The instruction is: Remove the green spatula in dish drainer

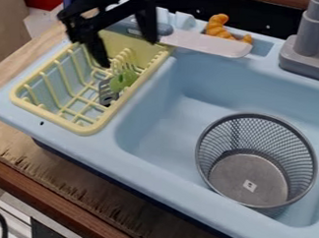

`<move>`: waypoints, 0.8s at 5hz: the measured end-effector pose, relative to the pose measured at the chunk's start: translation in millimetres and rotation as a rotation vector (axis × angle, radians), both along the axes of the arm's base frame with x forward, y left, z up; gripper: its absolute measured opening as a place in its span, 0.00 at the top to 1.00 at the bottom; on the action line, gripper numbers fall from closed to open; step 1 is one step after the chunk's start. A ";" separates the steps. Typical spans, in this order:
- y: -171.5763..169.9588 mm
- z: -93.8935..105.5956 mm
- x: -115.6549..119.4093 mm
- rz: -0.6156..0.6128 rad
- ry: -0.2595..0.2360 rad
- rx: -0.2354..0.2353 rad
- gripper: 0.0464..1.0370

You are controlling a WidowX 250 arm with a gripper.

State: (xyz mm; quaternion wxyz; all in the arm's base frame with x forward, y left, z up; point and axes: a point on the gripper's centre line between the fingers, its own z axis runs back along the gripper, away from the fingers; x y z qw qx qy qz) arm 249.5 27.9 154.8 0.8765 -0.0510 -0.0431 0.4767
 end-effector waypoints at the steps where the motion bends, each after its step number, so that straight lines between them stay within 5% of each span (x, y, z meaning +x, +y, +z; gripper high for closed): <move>1: -12.6 4.3 -0.5 -0.147 0.021 0.057 0.04; 4: -22.7 -5.4 4.0 -0.810 0.002 0.172 0.04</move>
